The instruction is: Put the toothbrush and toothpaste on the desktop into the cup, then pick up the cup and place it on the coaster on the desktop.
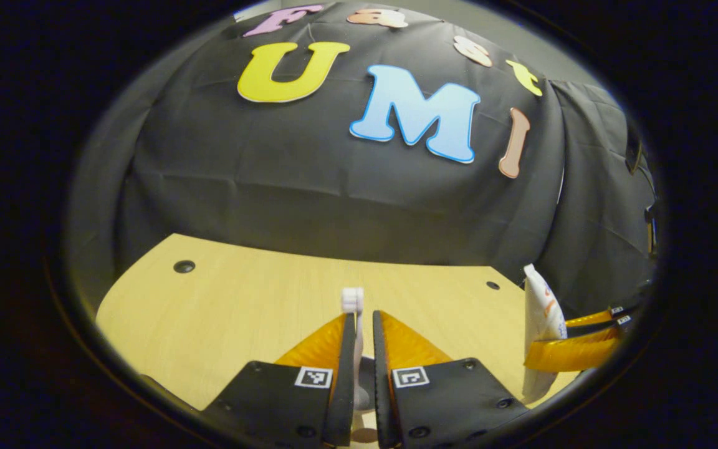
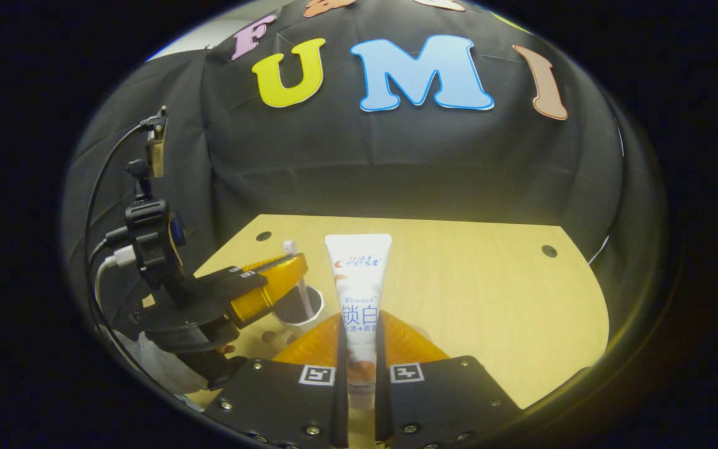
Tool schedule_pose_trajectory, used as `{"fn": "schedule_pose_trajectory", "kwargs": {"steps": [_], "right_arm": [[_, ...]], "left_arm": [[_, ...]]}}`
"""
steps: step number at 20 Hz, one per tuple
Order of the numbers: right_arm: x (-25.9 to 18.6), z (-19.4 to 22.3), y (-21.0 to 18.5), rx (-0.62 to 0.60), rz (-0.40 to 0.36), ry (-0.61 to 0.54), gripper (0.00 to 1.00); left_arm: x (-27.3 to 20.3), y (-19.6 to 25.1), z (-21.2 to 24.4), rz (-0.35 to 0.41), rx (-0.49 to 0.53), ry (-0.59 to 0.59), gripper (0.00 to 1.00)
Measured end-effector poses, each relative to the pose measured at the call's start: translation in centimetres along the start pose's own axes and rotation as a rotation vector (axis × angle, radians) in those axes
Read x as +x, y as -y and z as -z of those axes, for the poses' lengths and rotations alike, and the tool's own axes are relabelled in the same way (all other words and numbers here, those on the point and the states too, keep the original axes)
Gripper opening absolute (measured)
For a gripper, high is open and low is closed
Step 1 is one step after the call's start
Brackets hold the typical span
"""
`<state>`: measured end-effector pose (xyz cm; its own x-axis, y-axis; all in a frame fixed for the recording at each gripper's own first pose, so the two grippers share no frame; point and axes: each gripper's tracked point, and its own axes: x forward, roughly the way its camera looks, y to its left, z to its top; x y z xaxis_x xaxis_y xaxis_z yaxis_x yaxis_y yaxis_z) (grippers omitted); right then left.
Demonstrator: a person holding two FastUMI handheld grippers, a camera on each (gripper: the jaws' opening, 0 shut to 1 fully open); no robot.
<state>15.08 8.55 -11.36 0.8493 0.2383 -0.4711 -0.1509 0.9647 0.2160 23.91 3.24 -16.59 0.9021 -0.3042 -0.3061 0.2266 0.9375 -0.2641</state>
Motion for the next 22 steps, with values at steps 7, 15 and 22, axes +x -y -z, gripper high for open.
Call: {"fn": "schedule_pose_trajectory", "kwargs": {"steps": [7, 15, 22], "right_arm": [[2.8, -2.8, -2.0, -0.032, -0.061, 0.033, 0.17], [5.8, -5.5, -5.6, -0.042, -0.153, 0.103, 0.17], [9.2, -7.6, -7.6, -0.001, -0.212, 0.183, 0.17]], "left_arm": [[-2.7, -0.6, 0.2, -0.001, -0.034, -0.022, 0.63], [-5.5, -1.3, 0.8, -0.017, -0.066, -0.058, 0.89], [-7.7, -2.7, 2.0, -0.027, -0.103, -0.088, 0.86]]}}
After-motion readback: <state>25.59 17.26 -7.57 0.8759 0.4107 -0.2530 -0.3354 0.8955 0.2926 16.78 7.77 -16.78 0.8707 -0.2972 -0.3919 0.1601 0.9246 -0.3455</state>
